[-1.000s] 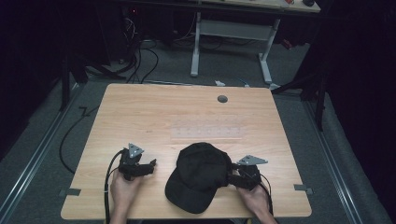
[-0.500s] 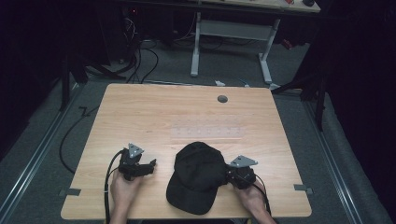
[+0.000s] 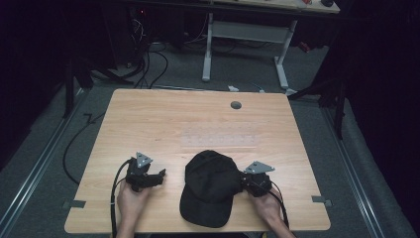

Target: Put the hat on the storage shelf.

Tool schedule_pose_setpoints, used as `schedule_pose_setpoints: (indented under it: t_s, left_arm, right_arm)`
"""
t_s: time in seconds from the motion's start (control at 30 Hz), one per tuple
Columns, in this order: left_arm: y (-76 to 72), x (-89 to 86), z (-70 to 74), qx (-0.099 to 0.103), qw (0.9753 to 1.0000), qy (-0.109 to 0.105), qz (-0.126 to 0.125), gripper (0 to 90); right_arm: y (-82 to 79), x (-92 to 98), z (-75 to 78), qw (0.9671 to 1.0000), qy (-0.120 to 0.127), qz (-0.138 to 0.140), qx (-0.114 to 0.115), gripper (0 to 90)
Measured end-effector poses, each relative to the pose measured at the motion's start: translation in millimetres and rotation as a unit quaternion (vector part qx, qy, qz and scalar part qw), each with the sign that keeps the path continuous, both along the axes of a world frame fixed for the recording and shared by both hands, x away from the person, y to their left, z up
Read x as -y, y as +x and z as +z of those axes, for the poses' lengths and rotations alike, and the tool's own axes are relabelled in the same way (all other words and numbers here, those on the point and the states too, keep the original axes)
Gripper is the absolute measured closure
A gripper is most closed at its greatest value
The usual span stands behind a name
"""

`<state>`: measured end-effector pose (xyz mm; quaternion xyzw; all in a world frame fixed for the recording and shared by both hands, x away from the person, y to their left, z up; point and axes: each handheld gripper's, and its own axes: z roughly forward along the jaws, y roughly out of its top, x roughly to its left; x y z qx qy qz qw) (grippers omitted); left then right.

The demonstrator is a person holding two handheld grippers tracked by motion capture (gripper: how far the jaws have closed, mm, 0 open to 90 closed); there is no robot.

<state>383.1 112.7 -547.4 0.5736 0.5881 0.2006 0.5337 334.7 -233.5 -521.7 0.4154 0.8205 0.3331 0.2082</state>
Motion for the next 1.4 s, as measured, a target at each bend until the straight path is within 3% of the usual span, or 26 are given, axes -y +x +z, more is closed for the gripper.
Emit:
schedule_pose_setpoints:
  t_s: [0.17, 0.27, 0.67, 1.2, 1.4]
  left_arm:
    - [0.0, 0.0, 0.0, 0.000, 1.0000, 0.000, 0.000, 22.2]
    - [0.0, 0.0, 0.0, 0.000, 1.0000, 0.000, 0.000, 22.2]
    - [0.0, -0.1, 0.0, 0.000, 1.0000, 0.000, 0.000, 22.4]
    - [0.1, -0.2, 0.2, 0.000, 1.0000, 0.000, 0.001, 22.8]
    - [0.0, -0.7, 0.2, 0.000, 1.0000, -0.001, -0.002, 22.7]
  right_arm:
    - [3.6, 6.3, 8.1, 0.9999, 0.014, 0.005, -0.006, 85.1]
    - [5.6, 12.1, 13.8, 0.9992, 0.038, 0.007, -0.008, 85.1]
    - [11.4, 27.7, 46.0, 0.9971, 0.073, 0.022, 0.006, 85.1]
    - [16.7, 35.8, 82.3, 0.9943, 0.092, 0.047, 0.026, 85.3]
    - [18.1, 38.1, 101.9, 0.9924, 0.098, 0.061, 0.044, 85.3]
